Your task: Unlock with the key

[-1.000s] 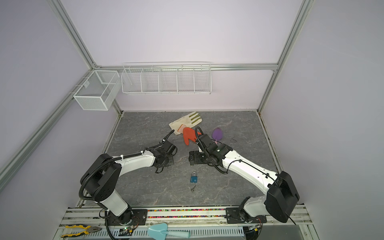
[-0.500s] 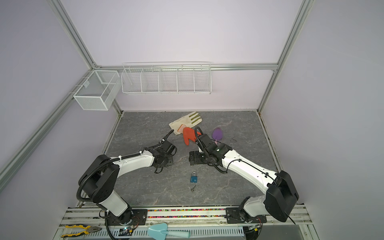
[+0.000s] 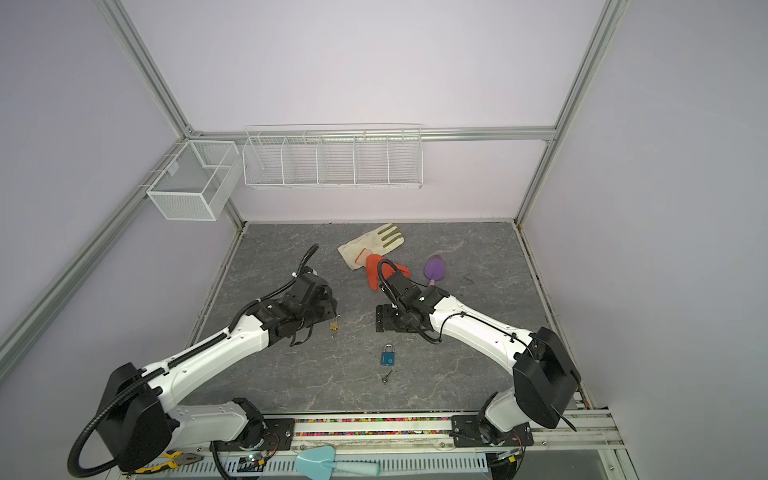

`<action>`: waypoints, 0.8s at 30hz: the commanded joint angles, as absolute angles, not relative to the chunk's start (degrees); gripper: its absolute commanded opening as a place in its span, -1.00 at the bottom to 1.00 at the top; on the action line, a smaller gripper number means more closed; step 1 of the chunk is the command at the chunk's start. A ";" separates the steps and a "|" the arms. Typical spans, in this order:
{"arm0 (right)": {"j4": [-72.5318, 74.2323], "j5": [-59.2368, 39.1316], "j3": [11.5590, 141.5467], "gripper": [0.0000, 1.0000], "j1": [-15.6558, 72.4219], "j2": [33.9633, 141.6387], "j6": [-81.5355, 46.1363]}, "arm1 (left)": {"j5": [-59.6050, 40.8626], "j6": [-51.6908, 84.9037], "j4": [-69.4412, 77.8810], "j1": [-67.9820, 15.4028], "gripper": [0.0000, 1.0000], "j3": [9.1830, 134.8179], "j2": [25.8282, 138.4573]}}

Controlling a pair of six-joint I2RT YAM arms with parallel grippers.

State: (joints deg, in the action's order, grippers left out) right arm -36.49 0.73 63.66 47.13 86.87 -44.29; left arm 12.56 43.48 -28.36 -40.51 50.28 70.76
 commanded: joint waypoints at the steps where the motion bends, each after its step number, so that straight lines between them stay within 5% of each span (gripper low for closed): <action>1: -36.04 2.78 64.13 0.47 48.53 89.59 -53.78 | 13.31 43.73 -27.24 -40.17 -0.13 47.29 66.03; 10: -30.30 5.98 62.84 0.23 49.83 93.64 -67.70 | 17.22 42.17 -24.15 -40.17 -0.10 41.94 53.83; 24: -29.26 6.62 64.35 -0.05 50.03 102.79 -79.72 | 17.67 35.81 -23.49 -40.17 -0.10 40.73 49.68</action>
State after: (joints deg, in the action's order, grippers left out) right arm -29.61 6.02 63.55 49.67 101.65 -74.32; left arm 16.71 38.61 -23.88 -40.51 40.97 50.57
